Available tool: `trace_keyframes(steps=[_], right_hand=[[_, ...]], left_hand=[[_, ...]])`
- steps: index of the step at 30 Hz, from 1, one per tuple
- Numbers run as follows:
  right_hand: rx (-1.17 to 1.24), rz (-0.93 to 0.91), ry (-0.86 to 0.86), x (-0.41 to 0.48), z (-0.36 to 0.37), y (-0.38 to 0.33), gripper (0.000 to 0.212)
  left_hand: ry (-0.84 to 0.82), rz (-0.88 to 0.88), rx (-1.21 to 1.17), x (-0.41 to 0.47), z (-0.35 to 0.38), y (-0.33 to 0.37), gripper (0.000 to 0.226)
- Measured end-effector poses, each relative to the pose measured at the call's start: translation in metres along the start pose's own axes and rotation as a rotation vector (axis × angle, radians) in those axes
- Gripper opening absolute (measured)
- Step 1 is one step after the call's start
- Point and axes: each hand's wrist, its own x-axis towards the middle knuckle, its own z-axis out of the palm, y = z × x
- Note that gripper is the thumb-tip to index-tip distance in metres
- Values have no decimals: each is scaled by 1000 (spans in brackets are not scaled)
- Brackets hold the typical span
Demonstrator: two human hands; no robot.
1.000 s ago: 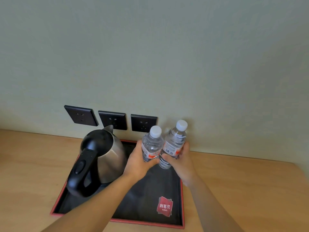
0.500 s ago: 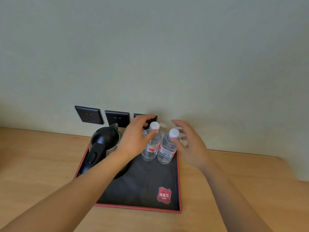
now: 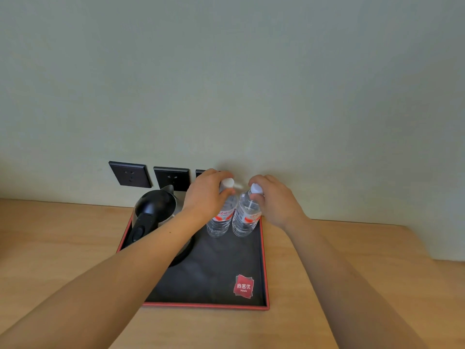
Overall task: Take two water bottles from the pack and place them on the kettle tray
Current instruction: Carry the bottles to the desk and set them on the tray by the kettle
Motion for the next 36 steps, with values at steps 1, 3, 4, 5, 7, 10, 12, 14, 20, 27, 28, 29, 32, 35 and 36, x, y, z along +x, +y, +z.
trace_keyframes(steps=[1,3,4,5,7,10,12,14,20,27,28,29,32,35,36], right_hand=[[-4,17,6,2,1,-2,22],[-10,39,14,5,2,-5,20],[-11,43,17,7,2,-7,20],[-14,44,19,8,3,-9,20],[-20,45,20,11,4,-13,20],[-26,57,40,14,7,-18,19],[-34,55,55,15,9,-20,19],[-44,51,61,17,10,-23,19],[-26,52,93,17,13,-24,22],[-28,42,111,18,11,-19,24],[-26,37,115,17,11,-18,25],[-19,37,119,15,12,-18,25],[27,51,140,13,14,-17,25],[76,87,126,11,16,-19,33],[98,106,124,10,16,-18,38]], left_hand=[[-9,15,1,1,-1,-1,35],[-31,47,-5,3,-4,-5,36],[-43,61,-12,4,-7,-7,36],[-53,70,-19,5,-10,-9,36],[-55,86,-24,6,-14,-13,36],[-55,96,-14,4,-15,-15,36],[-45,90,-13,3,-13,-14,37],[-31,81,-7,3,-11,-11,37],[-4,72,18,8,-3,-5,32],[18,103,10,5,-3,-9,31],[18,108,-3,4,-3,-10,31],[12,106,-14,3,-4,-12,33],[-24,85,-44,3,-6,-15,39],[-93,46,-74,0,-6,-16,51],[-107,34,-99,-1,-5,-16,56]])
